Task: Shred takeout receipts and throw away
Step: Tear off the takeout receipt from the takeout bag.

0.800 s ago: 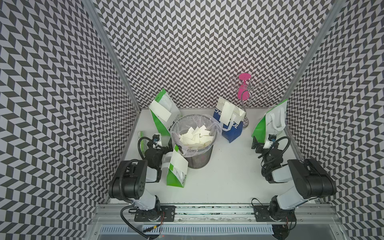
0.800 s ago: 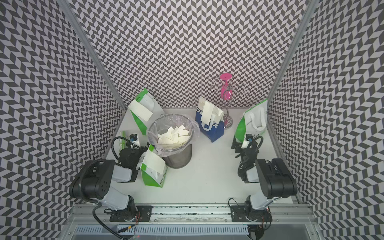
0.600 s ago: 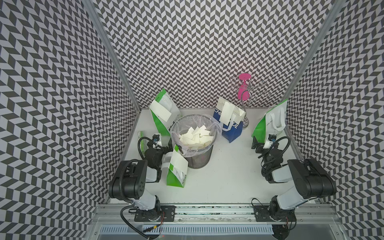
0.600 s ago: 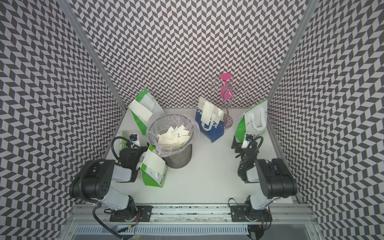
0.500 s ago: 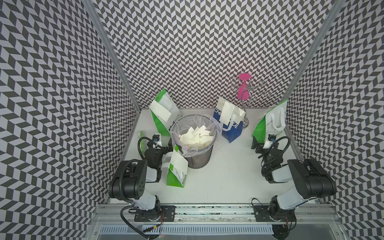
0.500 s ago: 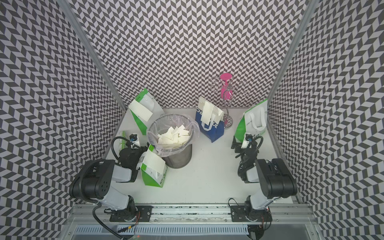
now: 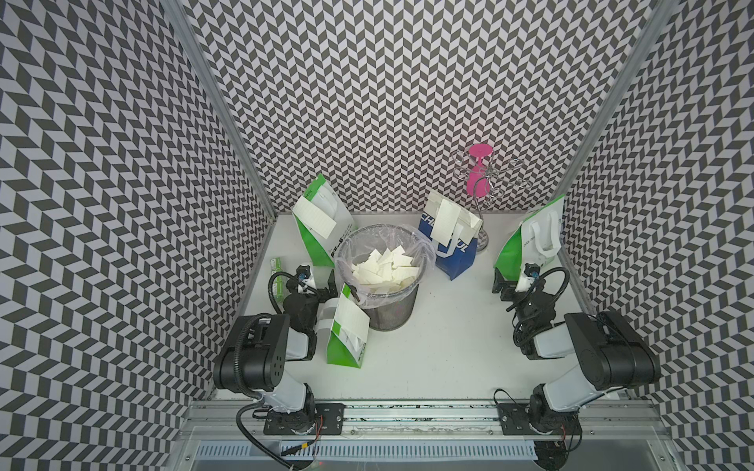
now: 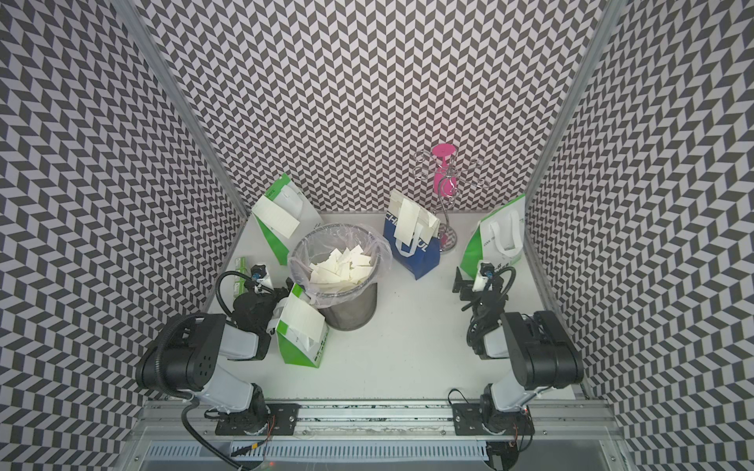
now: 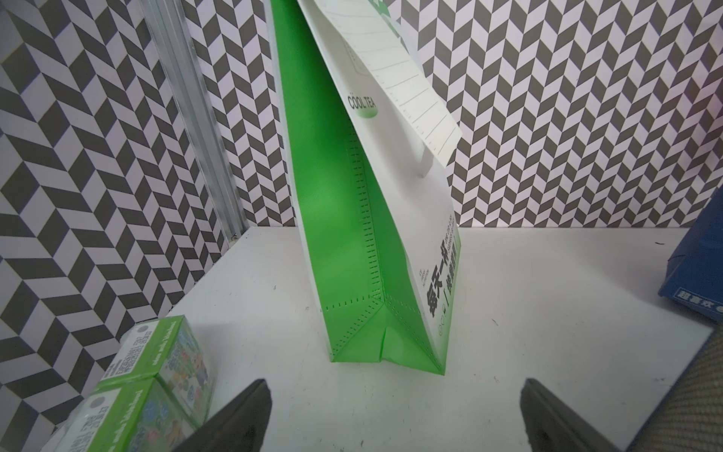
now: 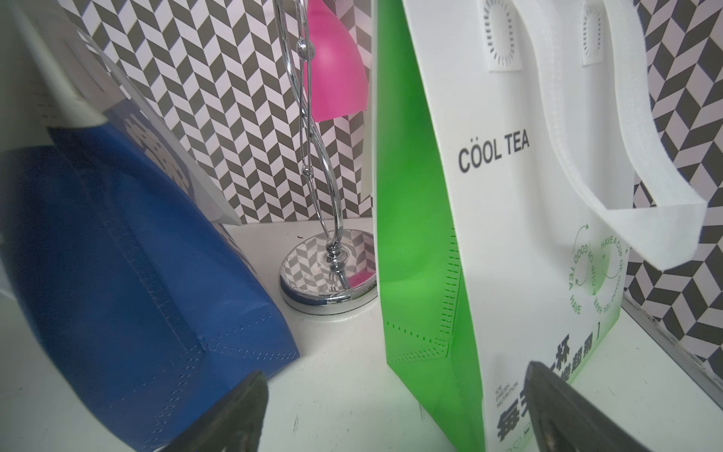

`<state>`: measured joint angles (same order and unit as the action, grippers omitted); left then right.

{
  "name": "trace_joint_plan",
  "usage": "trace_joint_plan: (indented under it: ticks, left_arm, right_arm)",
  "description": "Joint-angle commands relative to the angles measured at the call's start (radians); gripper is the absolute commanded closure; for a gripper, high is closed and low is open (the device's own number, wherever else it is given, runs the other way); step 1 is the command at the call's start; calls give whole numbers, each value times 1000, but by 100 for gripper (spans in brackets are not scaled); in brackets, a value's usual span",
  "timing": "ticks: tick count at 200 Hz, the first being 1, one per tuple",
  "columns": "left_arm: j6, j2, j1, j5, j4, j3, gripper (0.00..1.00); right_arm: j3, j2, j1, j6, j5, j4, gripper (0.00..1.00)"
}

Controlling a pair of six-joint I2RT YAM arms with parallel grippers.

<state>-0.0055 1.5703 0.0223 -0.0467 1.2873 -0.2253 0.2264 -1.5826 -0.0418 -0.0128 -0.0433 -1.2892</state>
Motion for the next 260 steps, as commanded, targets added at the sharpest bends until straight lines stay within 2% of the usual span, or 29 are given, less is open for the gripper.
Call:
trace_joint_plan:
  ticks: [1,54,72,84,122,138,174,212,242,260]
  left_arm:
    - [-19,-15,6,15,34,6,0]
    - [-20,-18,3,27,57,20,0]
    - [-22,-53,-6,70,114,63,0]
    - [-24,-113,-11,96,76,74,0]
    - [-15,-426,-20,134,-365,-25,0]
    - [-29,-554,-21,156,-546,-60,0]
    - [-54,-776,-18,108,-970,-218,0]
    - [-107,-817,-21,-28,-1404,-500,0]
    - [-156,-809,-44,-76,-1674,-699,0]
    - [-191,-804,-59,-122,-1786,-797,4]
  right_arm:
    - [10,17,0,-12,-1,-56,1]
    - [13,15,-1,-4,-13,-56,1]
    - [10,16,0,-3,-3,-61,1]
    - [22,41,3,-17,49,-17,1]
    - [21,215,1,-33,64,116,1]
    - [55,304,0,-15,80,246,1]
    - [156,466,-22,29,177,470,1]
    - [315,577,-57,14,266,764,1]
    - [472,572,-119,-9,302,995,1]
    - [564,550,-130,-9,352,1127,1]
